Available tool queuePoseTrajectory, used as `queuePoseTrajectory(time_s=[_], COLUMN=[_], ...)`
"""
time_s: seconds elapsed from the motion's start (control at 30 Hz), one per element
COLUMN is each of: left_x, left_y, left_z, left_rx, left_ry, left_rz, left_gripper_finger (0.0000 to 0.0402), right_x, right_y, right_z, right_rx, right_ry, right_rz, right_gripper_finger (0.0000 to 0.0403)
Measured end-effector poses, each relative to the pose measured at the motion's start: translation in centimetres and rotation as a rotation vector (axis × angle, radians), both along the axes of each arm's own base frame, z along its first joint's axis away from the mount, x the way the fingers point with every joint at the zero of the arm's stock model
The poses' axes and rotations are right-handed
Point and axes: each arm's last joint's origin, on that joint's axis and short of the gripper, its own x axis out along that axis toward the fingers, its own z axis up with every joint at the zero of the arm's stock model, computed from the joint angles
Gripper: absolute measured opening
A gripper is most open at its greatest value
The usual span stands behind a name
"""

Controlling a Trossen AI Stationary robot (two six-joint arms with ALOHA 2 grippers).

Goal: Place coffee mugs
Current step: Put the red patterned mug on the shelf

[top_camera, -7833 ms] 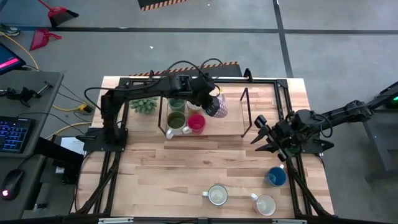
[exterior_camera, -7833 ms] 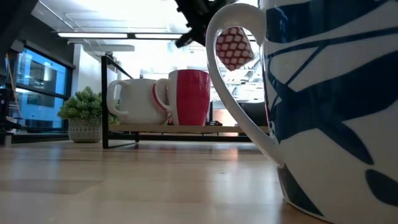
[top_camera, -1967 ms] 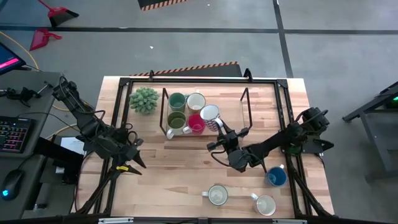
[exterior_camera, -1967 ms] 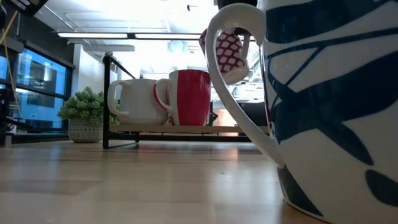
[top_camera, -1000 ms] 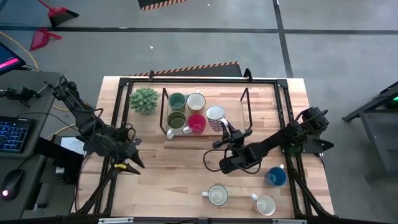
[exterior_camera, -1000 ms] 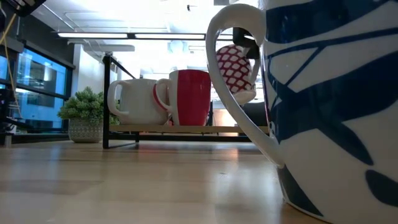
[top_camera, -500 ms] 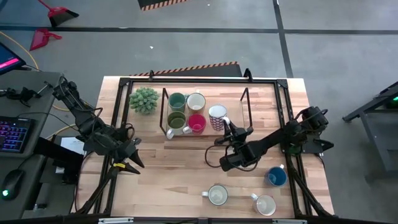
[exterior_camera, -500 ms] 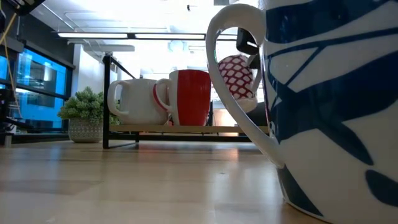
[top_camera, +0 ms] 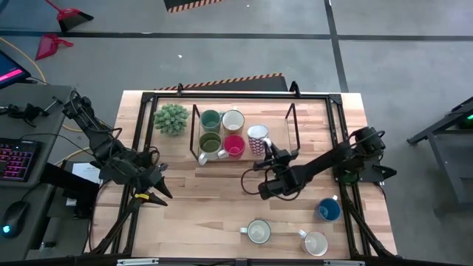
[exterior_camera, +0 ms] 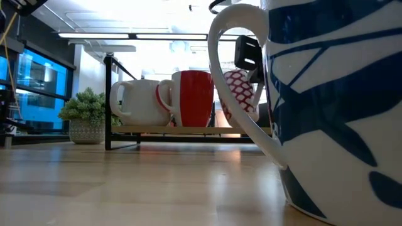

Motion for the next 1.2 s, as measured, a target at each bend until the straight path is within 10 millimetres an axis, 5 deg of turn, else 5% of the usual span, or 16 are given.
queuePoseTrajectory(time_s=[0.37,0.97,1.2], left_x=[0.0,0.1,0.1], left_y=[0.0,-0.1,-0.1], left_z=[0.1,0.2,0.2], left_rx=[-0.006,-0.018,-0.015], left_ry=[-0.006,-0.011,-0.013], left_rz=[0.004,0.007,0.002], left_gripper_finger=[0.0131,0.0131,0.0131], right_x=[1.0,0.5,0.4], right_y=[0.4,1.2,1.2], right_z=[-2.5,-2.7,-2.9], right_rx=[-0.039,-0.013,0.028], right_ry=[-0.036,0.024,0.054], right_rz=[-0.016,0.028,0.044], right_gripper_finger=[0.0028,0.0026,0.0068])
